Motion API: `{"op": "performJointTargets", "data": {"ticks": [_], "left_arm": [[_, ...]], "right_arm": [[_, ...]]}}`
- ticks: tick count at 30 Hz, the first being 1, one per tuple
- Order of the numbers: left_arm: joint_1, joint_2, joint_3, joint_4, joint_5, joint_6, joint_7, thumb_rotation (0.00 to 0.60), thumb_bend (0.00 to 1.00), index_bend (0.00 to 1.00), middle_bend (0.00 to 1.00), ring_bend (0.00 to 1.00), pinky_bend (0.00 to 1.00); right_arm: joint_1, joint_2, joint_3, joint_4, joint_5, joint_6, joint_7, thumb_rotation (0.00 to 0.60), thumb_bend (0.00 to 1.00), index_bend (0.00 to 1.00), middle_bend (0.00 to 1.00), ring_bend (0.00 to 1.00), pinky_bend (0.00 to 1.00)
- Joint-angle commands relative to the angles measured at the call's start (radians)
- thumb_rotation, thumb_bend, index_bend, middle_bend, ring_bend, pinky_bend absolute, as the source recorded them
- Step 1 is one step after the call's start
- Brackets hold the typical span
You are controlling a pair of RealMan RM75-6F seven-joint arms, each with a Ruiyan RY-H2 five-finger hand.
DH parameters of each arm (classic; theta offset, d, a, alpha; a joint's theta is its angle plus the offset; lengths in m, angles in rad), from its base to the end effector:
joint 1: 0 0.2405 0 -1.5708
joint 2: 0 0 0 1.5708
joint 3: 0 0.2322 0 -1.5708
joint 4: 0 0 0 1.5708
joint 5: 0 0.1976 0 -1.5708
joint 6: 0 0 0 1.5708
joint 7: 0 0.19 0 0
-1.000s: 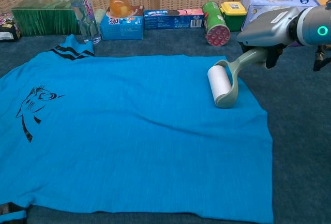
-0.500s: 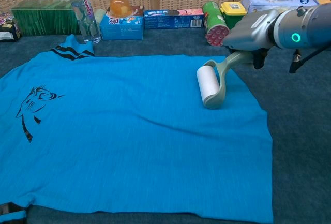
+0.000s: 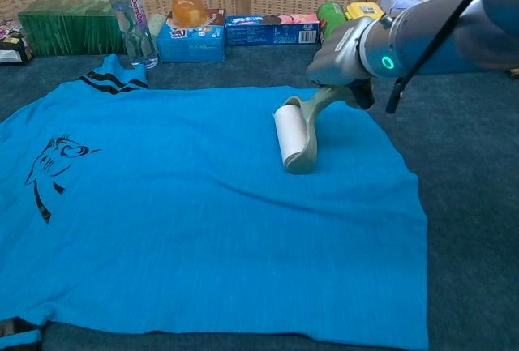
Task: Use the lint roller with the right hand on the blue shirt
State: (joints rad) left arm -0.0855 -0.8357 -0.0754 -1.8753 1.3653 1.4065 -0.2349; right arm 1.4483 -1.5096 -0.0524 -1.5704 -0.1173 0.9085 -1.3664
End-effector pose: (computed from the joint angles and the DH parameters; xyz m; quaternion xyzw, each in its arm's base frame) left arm -0.2746 0.2245 0.2151 -0.5165 -0.4882 -0.4197 0.5646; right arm -0.0478 -0.3968 -0.0505 0.8822 -0.0804 0.0192 0.4635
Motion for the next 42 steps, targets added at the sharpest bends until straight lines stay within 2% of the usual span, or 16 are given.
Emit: {"op": "performJointTargets", "data": {"ticks": [1,20,33,42], "left_arm": [[0.001,0.000,0.001,0.001,0.002,0.001,0.005,0.600,0.08,0.00,0.00,0.00,0.02],[0.010,-0.002,0.004,-0.013,-0.010,0.003,0.033,0.600,0.08,0.00,0.00,0.00,0.02],[0.007,-0.008,0.003,-0.044,-0.012,0.006,0.072,0.600,0.08,0.00,0.00,0.00,0.02],[0.004,-0.016,0.004,-0.057,-0.018,-0.001,0.096,0.600,0.08,0.00,0.00,0.00,0.02]], "right_arm": [[0.038,-0.033,0.002,0.016,0.061,0.010,-0.039,0.600,1.00,0.93,0.85,0.89,1.00],[0.229,-0.180,0.085,0.125,0.359,0.067,-0.251,0.600,1.00,0.93,0.85,0.89,1.00],[0.278,-0.268,0.176,0.203,0.415,0.091,-0.345,0.600,1.00,0.93,0.85,0.89,1.00],[0.228,-0.223,0.142,0.171,0.410,0.100,-0.370,0.600,1.00,0.93,0.85,0.89,1.00]]}}
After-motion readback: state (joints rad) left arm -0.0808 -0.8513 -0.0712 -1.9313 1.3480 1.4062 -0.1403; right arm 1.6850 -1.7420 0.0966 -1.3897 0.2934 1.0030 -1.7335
